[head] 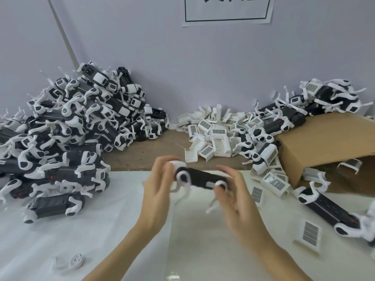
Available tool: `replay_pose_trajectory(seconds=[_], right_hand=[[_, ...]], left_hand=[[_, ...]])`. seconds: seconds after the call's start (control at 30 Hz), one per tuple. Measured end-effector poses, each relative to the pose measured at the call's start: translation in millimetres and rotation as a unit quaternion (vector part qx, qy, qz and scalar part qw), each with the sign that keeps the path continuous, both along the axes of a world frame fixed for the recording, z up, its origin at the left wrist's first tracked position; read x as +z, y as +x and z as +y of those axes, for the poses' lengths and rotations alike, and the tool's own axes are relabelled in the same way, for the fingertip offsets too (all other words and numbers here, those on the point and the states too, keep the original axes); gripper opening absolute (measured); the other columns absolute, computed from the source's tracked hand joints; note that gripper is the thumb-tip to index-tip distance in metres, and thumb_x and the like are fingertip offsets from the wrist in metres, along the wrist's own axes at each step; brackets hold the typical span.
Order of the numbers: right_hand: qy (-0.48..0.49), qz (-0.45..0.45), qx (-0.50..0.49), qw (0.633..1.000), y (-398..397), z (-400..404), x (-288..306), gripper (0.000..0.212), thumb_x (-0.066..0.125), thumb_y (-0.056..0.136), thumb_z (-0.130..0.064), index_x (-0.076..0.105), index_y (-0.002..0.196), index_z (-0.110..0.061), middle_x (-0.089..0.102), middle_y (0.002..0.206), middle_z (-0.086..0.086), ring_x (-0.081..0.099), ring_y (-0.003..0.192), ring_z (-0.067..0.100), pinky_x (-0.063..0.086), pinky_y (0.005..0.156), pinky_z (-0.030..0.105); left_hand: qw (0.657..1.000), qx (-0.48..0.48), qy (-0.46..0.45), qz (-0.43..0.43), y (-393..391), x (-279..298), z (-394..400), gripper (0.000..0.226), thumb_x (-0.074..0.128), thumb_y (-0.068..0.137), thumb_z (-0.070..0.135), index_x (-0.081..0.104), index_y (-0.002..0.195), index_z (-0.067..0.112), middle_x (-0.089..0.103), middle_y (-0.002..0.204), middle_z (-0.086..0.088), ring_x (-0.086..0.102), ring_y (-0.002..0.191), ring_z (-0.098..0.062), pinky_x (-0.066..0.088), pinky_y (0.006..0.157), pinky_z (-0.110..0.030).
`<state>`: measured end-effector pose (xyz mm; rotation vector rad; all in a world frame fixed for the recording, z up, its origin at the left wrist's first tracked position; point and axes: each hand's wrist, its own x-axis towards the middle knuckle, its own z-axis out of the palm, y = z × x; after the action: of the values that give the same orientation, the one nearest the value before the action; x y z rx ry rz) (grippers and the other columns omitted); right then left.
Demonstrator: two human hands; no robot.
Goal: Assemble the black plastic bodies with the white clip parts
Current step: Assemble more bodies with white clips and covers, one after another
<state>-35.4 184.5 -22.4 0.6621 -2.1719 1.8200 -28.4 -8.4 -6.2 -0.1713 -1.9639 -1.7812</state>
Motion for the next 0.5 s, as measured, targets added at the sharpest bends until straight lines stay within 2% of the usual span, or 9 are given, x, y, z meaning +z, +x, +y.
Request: replay_pose_trajectory(seconds=[0.03, 0.1, 0.17, 0.23, 0.33, 0.43, 0.5], right_hand=[[-0.020, -0.020, -0.012, 1.000, -5, 4, 1, 0.026, 0.051, 0.108, -0.029, 0.057, 0.133, -0.025, 0.073, 0.117, -0.013, 0.070, 0.106, 0.009, 0.050, 0.086, 0.014], [-0.041, -0.067, -0.013, 0.997, -14, 10, 0, 0.028, 0.040, 0.111, -0.019, 0.065, 0.124, -0.019, 0.076, 0.111, -0.007, 0.072, 0.101, 0.013, 0.053, 0.080, 0.014], [-0.039, -0.097, 0.012, 0.994, -15, 12, -2, 0.032, 0.037, 0.112, -0.008, 0.067, 0.121, -0.016, 0.077, 0.109, -0.002, 0.073, 0.103, 0.012, 0.057, 0.078, 0.017], [-0.015, -0.099, 0.039, 0.994, -13, 10, -5, 0.032, 0.043, 0.108, -0.006, 0.067, 0.125, -0.019, 0.078, 0.111, -0.004, 0.072, 0.108, 0.012, 0.055, 0.074, 0.017], [-0.032, -0.111, 0.104, 0.988, -11, 10, -6, 0.040, 0.048, 0.089, -0.006, 0.069, 0.121, -0.019, 0.078, 0.112, -0.006, 0.072, 0.109, 0.010, 0.054, 0.084, 0.017], [0.010, -0.076, 0.110, 0.991, -11, 13, -5, 0.029, 0.059, 0.098, 0.002, 0.067, 0.111, -0.021, 0.074, 0.092, -0.020, 0.070, 0.085, -0.004, 0.051, 0.070, 0.010], [0.028, -0.069, 0.105, 0.992, -10, 12, -4, 0.033, 0.061, 0.099, 0.005, 0.067, 0.111, -0.025, 0.074, 0.093, -0.020, 0.069, 0.085, -0.004, 0.051, 0.066, 0.012]], left_hand=[[0.999, -0.020, -0.050, 0.006, 1, -2, 4, 0.043, 0.054, 0.098, 0.058, 0.063, 0.122, 0.023, 0.075, 0.104, 0.004, 0.070, 0.092, -0.016, 0.051, 0.080, -0.029], [0.993, -0.033, -0.116, 0.019, 3, -8, 13, 0.034, 0.071, 0.096, 0.038, 0.059, 0.126, 0.027, 0.074, 0.103, 0.008, 0.071, 0.093, -0.017, 0.052, 0.084, -0.024], [0.992, -0.029, -0.115, 0.032, 6, -11, 23, 0.034, 0.076, 0.093, 0.031, 0.061, 0.125, 0.030, 0.073, 0.100, 0.009, 0.071, 0.093, -0.020, 0.054, 0.084, -0.024], [0.991, -0.015, -0.119, 0.055, 12, -12, 30, 0.033, 0.078, 0.092, 0.027, 0.065, 0.122, 0.032, 0.074, 0.101, 0.011, 0.072, 0.093, -0.020, 0.056, 0.084, -0.027], [0.984, 0.023, -0.151, 0.091, 17, -13, 35, 0.036, 0.081, 0.091, 0.022, 0.067, 0.122, 0.033, 0.074, 0.103, 0.013, 0.072, 0.093, -0.018, 0.055, 0.084, -0.022], [0.982, 0.024, -0.160, 0.095, 19, -13, 38, 0.037, 0.083, 0.091, 0.018, 0.067, 0.121, 0.031, 0.073, 0.105, 0.013, 0.072, 0.095, -0.018, 0.054, 0.085, -0.020], [0.983, 0.015, -0.160, 0.087, 21, -10, 41, 0.038, 0.084, 0.091, 0.018, 0.066, 0.122, 0.031, 0.073, 0.105, 0.013, 0.071, 0.096, -0.019, 0.052, 0.085, -0.018]])
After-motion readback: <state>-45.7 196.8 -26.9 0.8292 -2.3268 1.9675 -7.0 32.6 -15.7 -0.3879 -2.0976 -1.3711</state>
